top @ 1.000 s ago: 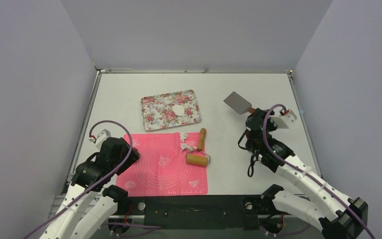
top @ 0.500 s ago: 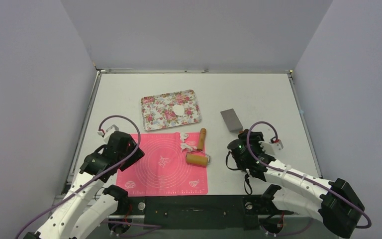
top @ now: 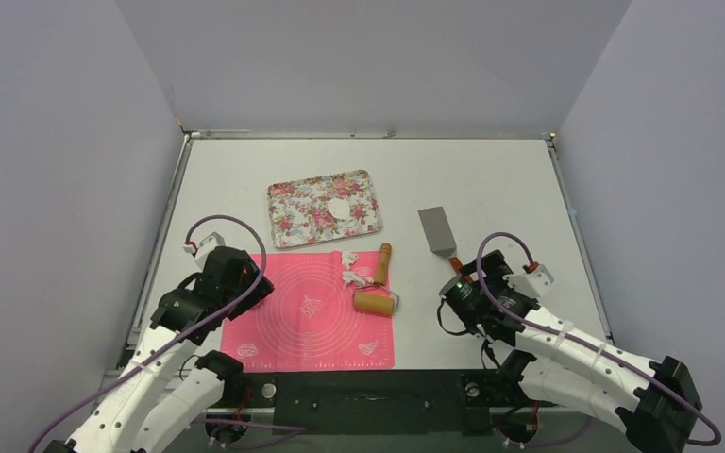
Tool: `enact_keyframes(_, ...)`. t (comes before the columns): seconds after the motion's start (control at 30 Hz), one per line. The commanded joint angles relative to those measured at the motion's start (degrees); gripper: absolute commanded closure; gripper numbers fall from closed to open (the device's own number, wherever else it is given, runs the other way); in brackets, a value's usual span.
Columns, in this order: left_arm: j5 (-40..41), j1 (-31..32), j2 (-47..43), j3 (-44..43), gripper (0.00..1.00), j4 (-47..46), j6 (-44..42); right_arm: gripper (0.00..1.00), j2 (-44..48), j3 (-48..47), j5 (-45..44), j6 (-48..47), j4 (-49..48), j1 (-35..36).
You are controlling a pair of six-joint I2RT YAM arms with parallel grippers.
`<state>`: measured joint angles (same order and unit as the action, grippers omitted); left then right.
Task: Roll out the dumpling wrappers from the dough
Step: Place the spatula at the center of the board, then reset both arms
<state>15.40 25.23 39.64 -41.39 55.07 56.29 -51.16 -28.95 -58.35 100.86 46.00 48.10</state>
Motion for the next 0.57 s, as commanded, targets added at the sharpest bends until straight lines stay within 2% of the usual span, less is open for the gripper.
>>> enact_keyframes(0.0,1.73,-0.36,-1.8,-2.87,0.4,-2.04,0.11,0.09,1.86,-5.88,-5.69,-4.78,15.93,0.31)
enact_keyframes(0.2,2.38,-0.34,-2.15,-3.84,0.4,-2.53,0.23,0.08,1.85,-15.05,-11.91,-4.29,30.43,0.73)
enact_keyframes(0.27,3.0,-0.36,-2.23,-3.86,0.4,-2.46,0.16,0.08,2.6,-17.79,-14.39,-4.79,32.59,0.8)
enact_keyframes(0.37,4.03,-0.36,-2.35,-3.86,0.41,-3.08,0.36,0.08,4.47,-20.37,-16.92,-6.19,32.9,0.83)
enact_keyframes(0.53,4.11,-0.36,-2.29,-4.12,0.41,-5.43,0.23,0.08,7.21,-19.46,-19.7,-8.07,29.81,0.85)
